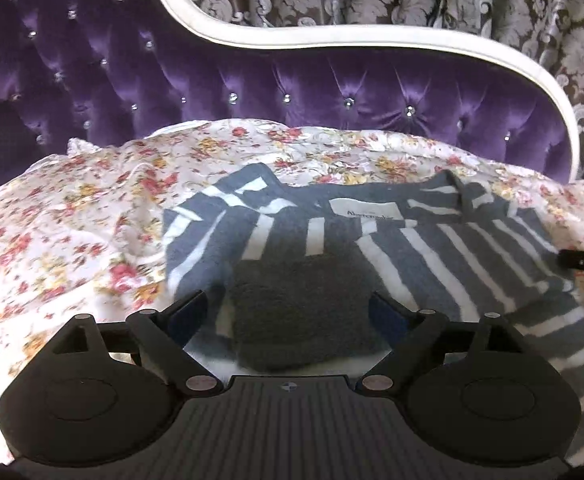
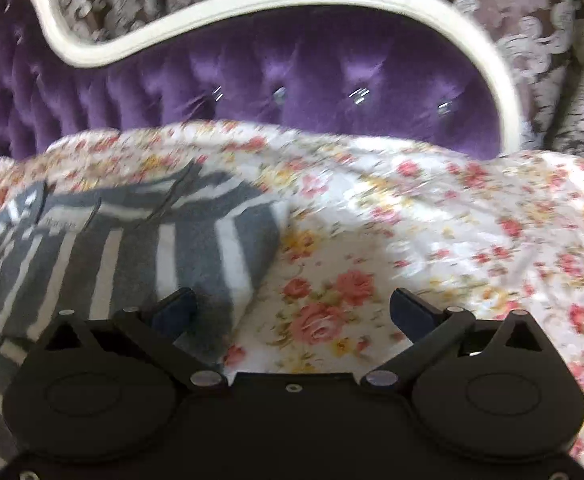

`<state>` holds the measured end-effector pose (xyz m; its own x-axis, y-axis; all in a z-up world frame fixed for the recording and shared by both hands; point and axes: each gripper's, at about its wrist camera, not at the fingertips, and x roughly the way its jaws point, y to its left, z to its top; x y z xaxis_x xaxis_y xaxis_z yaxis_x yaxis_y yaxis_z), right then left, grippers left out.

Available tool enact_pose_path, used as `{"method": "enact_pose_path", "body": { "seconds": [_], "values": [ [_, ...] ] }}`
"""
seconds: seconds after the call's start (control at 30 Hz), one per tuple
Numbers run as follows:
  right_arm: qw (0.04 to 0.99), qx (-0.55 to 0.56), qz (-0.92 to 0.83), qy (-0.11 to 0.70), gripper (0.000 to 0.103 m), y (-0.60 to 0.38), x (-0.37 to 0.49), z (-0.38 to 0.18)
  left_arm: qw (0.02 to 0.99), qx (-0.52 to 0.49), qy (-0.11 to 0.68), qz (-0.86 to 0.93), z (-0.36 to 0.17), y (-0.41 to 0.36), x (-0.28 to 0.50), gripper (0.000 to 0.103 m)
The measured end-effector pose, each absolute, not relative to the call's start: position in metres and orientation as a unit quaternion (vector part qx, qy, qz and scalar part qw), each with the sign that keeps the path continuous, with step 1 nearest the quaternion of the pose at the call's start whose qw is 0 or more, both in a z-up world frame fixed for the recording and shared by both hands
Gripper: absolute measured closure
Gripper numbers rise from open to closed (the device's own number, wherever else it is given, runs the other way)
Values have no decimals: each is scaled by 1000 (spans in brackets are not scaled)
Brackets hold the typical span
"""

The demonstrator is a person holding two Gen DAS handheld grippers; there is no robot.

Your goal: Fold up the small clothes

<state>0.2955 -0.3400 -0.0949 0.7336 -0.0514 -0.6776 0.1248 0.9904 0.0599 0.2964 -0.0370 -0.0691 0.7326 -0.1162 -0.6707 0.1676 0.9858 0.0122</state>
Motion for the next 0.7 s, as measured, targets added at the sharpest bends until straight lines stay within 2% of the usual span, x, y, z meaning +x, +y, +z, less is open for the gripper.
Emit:
{"method": "enact_pose_path", "body": {
  "seconds": [0.4,0.7],
  "values": [
    [967,55,-35,246,1,-325,256,-36,938,29,339,-74,-30,-13,194,15],
    [962,163,15,220,1,-305,179,-13,937,33,340,-71,-25,7,122,15]
  ]
}}
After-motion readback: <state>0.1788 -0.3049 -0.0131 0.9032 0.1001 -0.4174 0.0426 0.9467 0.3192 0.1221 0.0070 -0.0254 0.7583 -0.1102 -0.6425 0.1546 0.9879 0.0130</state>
